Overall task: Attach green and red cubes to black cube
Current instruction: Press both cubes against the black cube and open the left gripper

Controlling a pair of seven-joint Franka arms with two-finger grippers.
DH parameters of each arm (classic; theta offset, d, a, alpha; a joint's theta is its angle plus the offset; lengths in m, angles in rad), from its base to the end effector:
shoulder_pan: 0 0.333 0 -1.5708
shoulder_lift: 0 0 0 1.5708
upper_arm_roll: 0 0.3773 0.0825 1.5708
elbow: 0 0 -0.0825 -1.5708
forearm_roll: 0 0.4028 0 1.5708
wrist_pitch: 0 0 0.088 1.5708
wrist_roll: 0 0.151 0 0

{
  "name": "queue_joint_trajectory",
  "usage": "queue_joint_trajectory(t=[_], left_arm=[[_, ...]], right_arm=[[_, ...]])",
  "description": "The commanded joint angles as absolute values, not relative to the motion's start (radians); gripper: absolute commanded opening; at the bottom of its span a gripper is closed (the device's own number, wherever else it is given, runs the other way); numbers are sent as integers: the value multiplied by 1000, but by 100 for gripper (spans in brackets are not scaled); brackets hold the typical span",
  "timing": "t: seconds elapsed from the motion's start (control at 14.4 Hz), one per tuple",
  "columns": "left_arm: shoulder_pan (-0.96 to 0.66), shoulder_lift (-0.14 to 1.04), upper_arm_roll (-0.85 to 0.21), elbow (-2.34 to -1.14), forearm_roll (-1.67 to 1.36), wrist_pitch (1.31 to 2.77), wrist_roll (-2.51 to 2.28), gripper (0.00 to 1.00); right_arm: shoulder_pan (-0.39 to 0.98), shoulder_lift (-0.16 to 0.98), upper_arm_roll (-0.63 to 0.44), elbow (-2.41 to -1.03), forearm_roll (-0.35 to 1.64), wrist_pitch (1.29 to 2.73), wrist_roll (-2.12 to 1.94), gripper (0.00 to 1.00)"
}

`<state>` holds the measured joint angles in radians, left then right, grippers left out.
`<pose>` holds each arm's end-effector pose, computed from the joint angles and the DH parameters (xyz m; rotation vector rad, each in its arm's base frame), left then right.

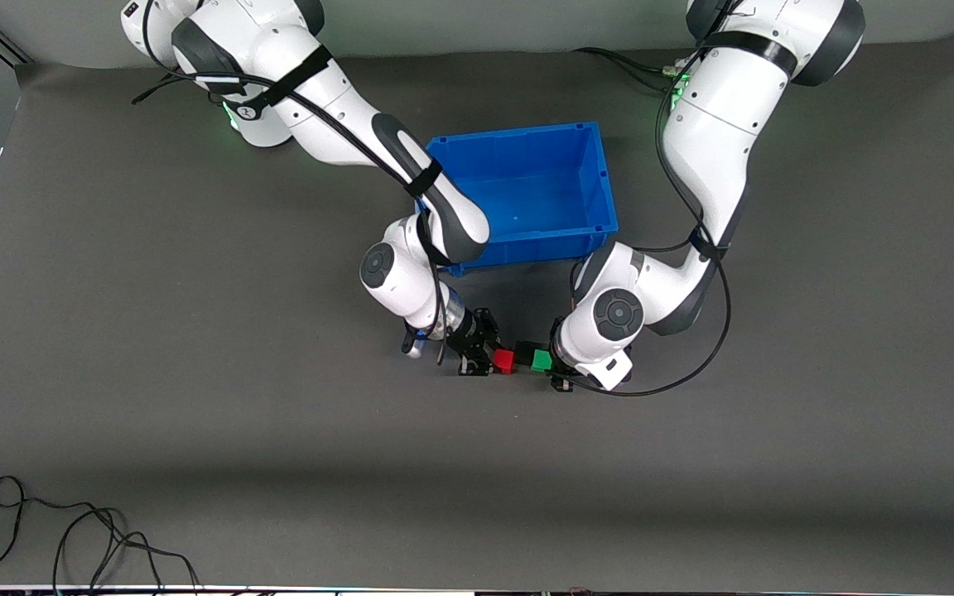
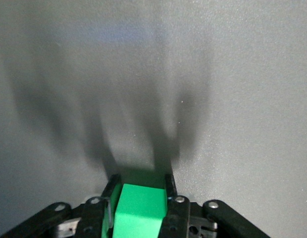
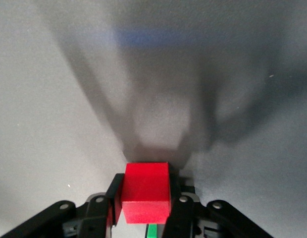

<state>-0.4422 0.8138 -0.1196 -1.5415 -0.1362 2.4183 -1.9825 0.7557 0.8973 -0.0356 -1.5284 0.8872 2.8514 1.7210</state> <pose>0.6589 -0.4035 0.1648 2.1451 2.1225 -0.2297 0.6222 0.5107 0.1442 -1.6413 2.0375 0.3191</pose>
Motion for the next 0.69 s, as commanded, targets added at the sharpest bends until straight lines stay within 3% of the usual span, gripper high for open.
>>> queue_joint_trajectory(t=[0.0, 0.28, 0.35, 0.42, 0.49, 0.62], left_arm=[[-446, 796, -101, -1528, -123, 2390, -2000, 100], [-372, 749, -80, -1519, -78, 2301, -1942, 100], [-333, 730, -80, -1519, -77, 2271, -1899, 100], [-293, 707, -81, -1519, -77, 2243, -1829, 100], [-250, 681, -84, -1519, -81, 2209, -1759, 100], [-184, 632, -87, -1519, -89, 2137, -1643, 100]], right_arm=[[779, 914, -49, -1502, 904, 2867, 1729, 22], [779, 914, -51, -1503, 888, 2865, 1683, 22], [779, 914, -51, -1502, 888, 2865, 1683, 26], [776, 916, -51, -1502, 888, 2864, 1684, 66], [767, 922, -51, -1499, 888, 2862, 1681, 99], [772, 923, -52, -1499, 868, 2862, 1634, 100]])
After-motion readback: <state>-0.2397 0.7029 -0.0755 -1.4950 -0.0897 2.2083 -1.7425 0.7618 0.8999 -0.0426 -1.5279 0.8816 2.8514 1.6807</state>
